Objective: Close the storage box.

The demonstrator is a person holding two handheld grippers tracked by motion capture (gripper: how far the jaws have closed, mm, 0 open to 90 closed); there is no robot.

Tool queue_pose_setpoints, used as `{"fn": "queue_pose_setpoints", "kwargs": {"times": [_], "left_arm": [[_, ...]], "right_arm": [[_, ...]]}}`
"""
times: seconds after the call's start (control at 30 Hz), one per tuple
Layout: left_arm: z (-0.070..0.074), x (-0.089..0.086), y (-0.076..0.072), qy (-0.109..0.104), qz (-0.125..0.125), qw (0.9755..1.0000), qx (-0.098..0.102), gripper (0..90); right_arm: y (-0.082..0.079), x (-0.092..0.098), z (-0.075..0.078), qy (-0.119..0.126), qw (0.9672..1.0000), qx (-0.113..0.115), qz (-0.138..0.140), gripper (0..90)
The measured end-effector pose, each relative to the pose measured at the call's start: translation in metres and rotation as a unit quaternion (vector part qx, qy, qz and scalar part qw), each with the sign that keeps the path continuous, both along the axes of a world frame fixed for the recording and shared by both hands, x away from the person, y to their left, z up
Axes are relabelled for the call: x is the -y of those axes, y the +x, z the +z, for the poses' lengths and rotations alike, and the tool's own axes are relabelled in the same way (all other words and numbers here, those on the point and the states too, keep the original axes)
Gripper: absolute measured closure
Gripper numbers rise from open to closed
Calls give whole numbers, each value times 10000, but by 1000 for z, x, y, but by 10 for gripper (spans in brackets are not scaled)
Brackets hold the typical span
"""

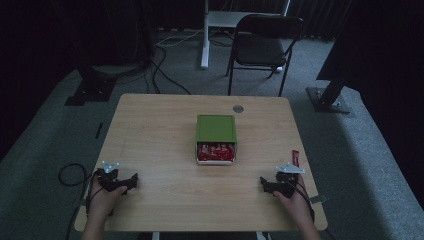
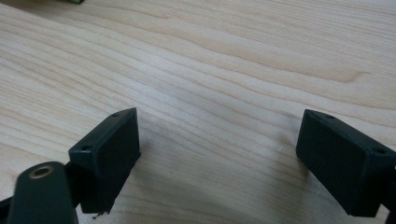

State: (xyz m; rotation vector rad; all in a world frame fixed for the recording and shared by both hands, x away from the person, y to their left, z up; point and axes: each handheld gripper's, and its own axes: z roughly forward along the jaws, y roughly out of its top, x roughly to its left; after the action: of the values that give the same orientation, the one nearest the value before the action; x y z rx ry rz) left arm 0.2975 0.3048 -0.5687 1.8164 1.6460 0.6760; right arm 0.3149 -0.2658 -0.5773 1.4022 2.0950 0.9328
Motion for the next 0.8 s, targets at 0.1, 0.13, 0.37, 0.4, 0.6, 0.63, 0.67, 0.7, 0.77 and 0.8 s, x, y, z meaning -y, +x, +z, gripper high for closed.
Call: {"fn": "queue_pose_setpoints", "kwargs": {"times": [0.1,0.13,0.37,0.4,0.6,0.63,0.67,0.7,0.77,0.8], "left_arm": [[0,1,0,53,-9,10000,-12,44],[0,1,0,53,-9,10000,-12,44],[-1,4,-2,183,-6,9998,-43,43],[-1,4,-3,179,9,9998,-42,43],[0,4,-5,188,114,9997,-62,44],[-1,4,-5,182,131,9997,-53,44],[-1,4,-5,183,137,9997,-52,44],[-1,4,-5,181,138,9997,-41,44],[-1,4,-5,183,137,9997,-50,43],[-1,4,-5,183,137,9997,-50,43]], "right_arm": [[0,0,0,-1,10000,-2,8,127],[0,0,0,-1,10000,-2,8,127],[0,0,0,2,10000,1,4,127],[0,0,0,3,10000,0,2,127],[0,0,0,2,10000,-5,-3,125],[0,0,0,0,10000,-7,-2,125],[0,0,0,0,10000,-7,-2,124],[0,0,0,-2,10000,-7,1,120],[1,0,0,-6,10000,-5,3,117],[1,0,0,-6,10000,-5,3,117]]}}
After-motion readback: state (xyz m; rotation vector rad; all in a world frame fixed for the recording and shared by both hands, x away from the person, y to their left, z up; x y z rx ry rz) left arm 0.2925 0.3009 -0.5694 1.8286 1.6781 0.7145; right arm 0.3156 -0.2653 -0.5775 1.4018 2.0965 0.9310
